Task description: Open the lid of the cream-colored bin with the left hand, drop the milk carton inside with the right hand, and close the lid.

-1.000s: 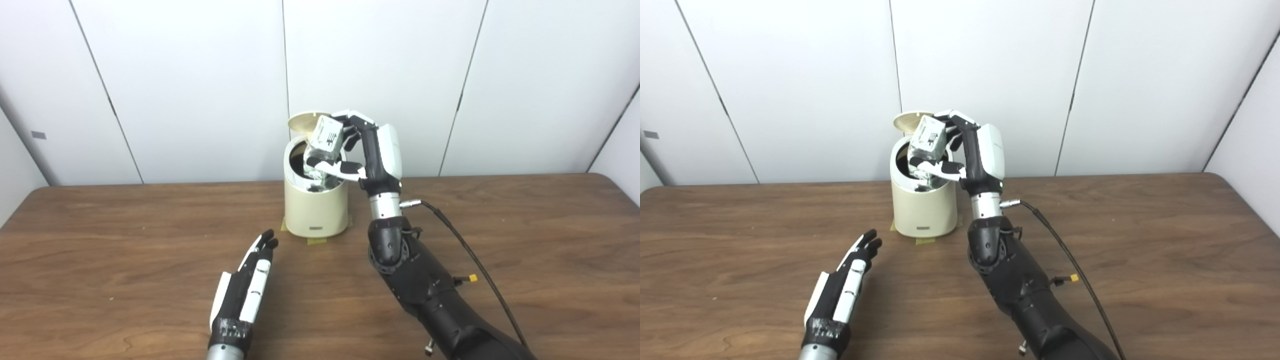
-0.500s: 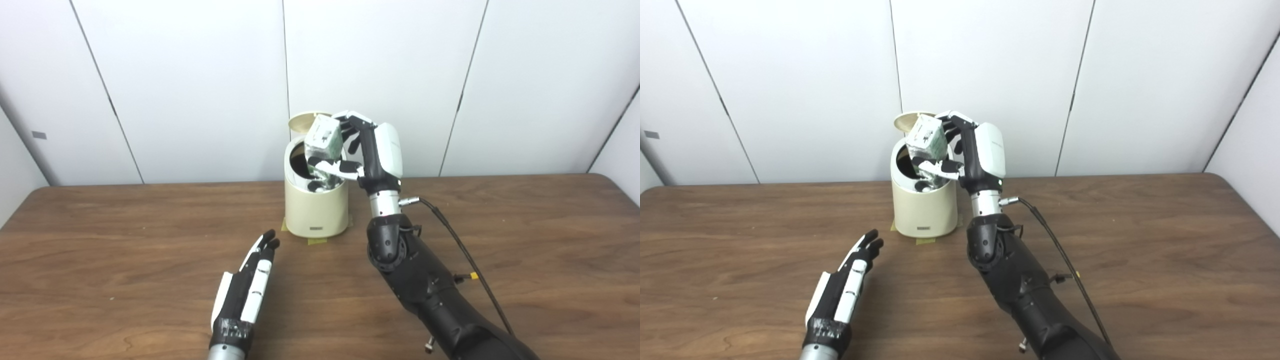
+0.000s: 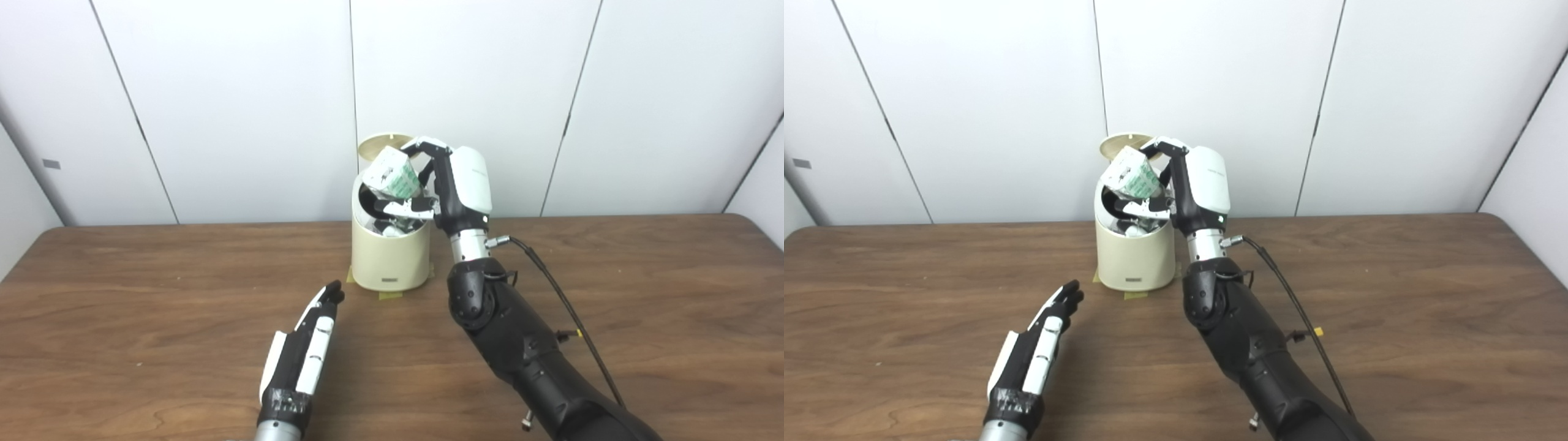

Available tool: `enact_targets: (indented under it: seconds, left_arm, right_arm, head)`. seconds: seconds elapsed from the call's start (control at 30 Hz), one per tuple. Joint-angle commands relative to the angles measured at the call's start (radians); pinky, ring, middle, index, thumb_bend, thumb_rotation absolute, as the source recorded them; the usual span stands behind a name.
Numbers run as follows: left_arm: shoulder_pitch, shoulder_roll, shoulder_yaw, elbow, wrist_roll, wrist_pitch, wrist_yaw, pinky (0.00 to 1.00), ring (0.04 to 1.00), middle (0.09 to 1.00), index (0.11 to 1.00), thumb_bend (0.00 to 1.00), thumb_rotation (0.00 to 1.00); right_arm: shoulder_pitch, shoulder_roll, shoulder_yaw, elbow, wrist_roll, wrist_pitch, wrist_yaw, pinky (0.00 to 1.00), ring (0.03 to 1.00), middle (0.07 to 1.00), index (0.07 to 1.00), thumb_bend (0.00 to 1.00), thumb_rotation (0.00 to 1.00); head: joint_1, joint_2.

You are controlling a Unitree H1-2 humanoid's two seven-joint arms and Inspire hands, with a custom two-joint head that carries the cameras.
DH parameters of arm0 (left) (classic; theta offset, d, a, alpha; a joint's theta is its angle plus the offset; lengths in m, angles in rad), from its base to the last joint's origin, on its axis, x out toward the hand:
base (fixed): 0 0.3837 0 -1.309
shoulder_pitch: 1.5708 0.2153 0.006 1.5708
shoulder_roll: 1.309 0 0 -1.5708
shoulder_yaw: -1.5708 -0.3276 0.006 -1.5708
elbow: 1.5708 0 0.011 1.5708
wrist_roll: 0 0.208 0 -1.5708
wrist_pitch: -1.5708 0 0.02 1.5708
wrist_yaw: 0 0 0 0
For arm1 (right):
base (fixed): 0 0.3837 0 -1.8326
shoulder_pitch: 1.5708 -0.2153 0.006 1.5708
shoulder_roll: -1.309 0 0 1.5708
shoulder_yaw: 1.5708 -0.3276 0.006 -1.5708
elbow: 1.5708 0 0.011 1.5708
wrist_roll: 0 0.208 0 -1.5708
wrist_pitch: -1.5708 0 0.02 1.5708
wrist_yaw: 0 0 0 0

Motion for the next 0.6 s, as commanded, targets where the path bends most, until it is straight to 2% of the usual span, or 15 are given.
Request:
enact_targets:
  seconds: [0.0,0.2,0.57]
  left_arm:
    - [-0.020,-0.005,-0.005,-0.030,0.003,-0.022,-0.001,1.00,0.960,0.929,0.936,0.56,0.94]
    - [-0.022,-0.006,-0.004,-0.035,0.005,-0.007,-0.001,1.00,0.966,0.935,0.939,0.55,0.95]
    - [-0.019,-0.008,-0.007,-0.035,0.007,-0.011,0.001,1.00,0.962,0.932,0.944,0.54,0.93]
  right_arm:
    - [-0.027,-0.012,-0.011,-0.025,0.006,-0.005,-0.009,0.07,0.147,0.592,0.491,0.52,0.15]
    - [-0.027,-0.007,-0.018,-0.028,0.018,0.006,-0.002,0.07,0.135,0.590,0.491,0.52,0.15]
    - [-0.021,-0.001,-0.026,-0.027,0.035,0.012,0.016,0.14,0.250,0.590,0.492,0.52,0.15]
  head:
    - [-0.001,0.001]
    - [0.002,0.007]
    - [0.005,0.011]
